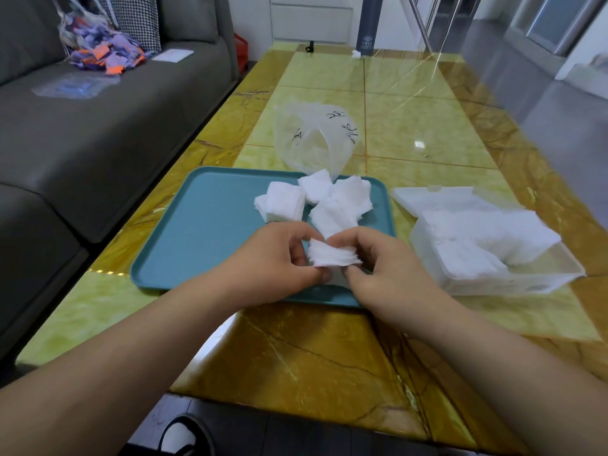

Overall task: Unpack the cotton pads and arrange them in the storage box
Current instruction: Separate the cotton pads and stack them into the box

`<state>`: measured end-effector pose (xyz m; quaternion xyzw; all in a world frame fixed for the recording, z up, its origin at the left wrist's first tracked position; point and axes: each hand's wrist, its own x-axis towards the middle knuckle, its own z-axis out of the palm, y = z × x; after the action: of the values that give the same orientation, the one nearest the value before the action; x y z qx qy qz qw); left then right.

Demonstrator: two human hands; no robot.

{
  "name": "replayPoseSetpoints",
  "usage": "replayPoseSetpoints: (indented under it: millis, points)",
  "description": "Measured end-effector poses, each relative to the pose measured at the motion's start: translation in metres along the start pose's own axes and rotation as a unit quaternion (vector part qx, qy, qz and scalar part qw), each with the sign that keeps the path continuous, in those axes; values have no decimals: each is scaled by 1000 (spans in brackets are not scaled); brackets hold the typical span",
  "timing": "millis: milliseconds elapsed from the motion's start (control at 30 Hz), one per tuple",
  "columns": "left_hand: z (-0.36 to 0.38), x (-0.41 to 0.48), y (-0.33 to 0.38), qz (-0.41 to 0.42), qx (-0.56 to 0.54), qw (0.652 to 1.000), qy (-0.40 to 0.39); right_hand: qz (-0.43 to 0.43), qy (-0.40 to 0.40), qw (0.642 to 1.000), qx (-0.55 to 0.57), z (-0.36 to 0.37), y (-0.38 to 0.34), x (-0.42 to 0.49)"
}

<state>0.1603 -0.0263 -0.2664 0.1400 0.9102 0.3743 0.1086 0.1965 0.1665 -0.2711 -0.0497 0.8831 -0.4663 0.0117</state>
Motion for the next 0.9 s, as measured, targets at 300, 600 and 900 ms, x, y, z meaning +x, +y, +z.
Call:
replayPoseSetpoints:
  millis: [300,600,900]
  points:
    - [2,0,14,42,-46,998,9,12,15,998,54,9,-15,-6]
    - [22,9,61,65,-237,969,15,27,82,991,106,-72,-5,-19]
    - [88,38,128,104,-141,982,70,69,257,963,35,-148,32,-43]
